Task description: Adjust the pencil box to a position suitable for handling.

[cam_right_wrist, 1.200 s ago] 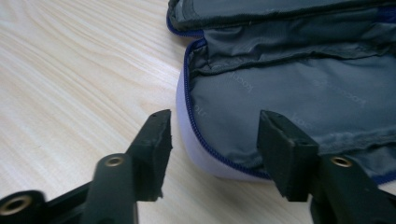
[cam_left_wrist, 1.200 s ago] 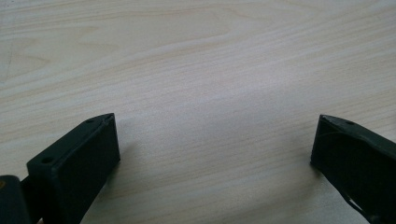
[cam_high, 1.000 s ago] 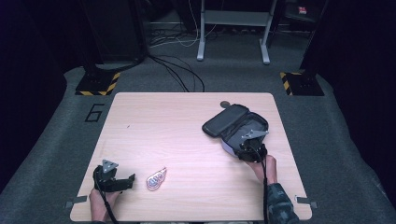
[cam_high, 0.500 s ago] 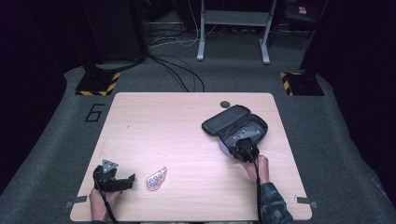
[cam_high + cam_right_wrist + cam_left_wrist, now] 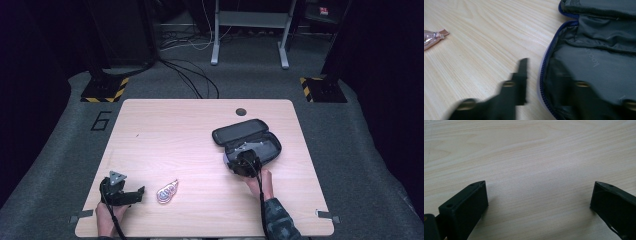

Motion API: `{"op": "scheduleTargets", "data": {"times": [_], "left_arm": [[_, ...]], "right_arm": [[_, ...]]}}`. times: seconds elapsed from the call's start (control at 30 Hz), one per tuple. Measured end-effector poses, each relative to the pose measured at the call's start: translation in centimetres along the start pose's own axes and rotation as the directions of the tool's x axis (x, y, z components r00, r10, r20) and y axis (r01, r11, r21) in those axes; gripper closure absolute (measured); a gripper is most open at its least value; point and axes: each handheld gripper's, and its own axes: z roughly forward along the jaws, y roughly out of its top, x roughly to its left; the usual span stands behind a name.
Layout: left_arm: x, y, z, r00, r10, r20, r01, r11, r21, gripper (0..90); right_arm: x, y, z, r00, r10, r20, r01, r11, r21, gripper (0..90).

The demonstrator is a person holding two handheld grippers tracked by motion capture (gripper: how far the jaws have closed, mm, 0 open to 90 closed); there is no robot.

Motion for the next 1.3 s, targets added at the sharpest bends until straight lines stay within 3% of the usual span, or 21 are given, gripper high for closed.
{"op": "scheduleTargets", "data": {"times": [0.13,0.3,0.47,0.6,0.7,0.87,0.97,1.03,1.1,1.17,1.3], "left_arm": [[0.0,0.0,0.0,1.0000,-0.002,0.001,0.002,1.0000,0.000,1.2],[0.0,0.0,0.0,1.0000,-0.003,0.001,0.003,1.0000,0.000,1.2],[0.0,0.0,0.0,1.0000,0.000,0.000,0.000,1.0000,0.001,1.2],[0.0,0.0,0.0,1.0000,-0.002,0.001,0.002,1.0000,0.000,1.2],[0.0,0.0,0.0,1.0000,-0.002,0.001,0.002,1.0000,-0.001,1.2],[0.0,0.0,0.0,1.0000,0.000,0.000,0.000,1.0000,0.000,1.2],[0.0,0.0,0.0,1.0000,0.000,0.002,0.000,1.0000,0.000,1.2],[0.0,0.0,0.0,1.0000,0.000,0.000,0.000,1.0000,0.000,1.2],[0.0,0.0,0.0,1.0000,0.002,0.000,-0.002,1.0000,-0.001,1.2],[0.0,0.0,0.0,1.0000,0.003,0.001,-0.003,1.0000,-0.001,1.3],[0.0,-0.1,0.0,1.0000,0.001,-0.001,-0.001,1.0000,-0.003,1.4]], "right_arm": [[-0.6,0.0,-1.6,0.9997,0.026,-0.001,-0.026,0.998,-0.062,42.0],[-4.1,-0.2,-5.0,0.9970,0.070,0.031,-0.066,0.990,-0.129,27.7],[-7.9,-0.9,-7.3,0.9816,0.147,0.122,-0.131,0.983,-0.128,18.7],[-10.4,-1.3,-8.4,0.9665,0.192,0.171,-0.171,0.977,-0.128,18.4],[-11.7,-1.5,-8.5,0.9569,0.203,0.207,-0.181,0.976,-0.123,21.0],[-13.4,-2.0,-7.8,0.9504,0.221,0.218,-0.199,0.973,-0.121,28.8],[-14.4,-2.4,-7.1,0.9445,0.238,0.226,-0.219,0.970,-0.109,44.7],[-14.9,-2.5,-6.6,0.9395,0.254,0.230,-0.239,0.967,-0.092,48.4],[-15.3,-2.7,-6.2,0.9425,0.241,0.231,-0.227,0.970,-0.088,52.1],[-15.5,-2.8,-6.1,0.9403,0.249,0.232,-0.237,0.968,-0.078,56.9],[-15.5,-3.0,-5.7,0.9358,0.261,0.237,-0.253,0.965,-0.063,72.5]]}}
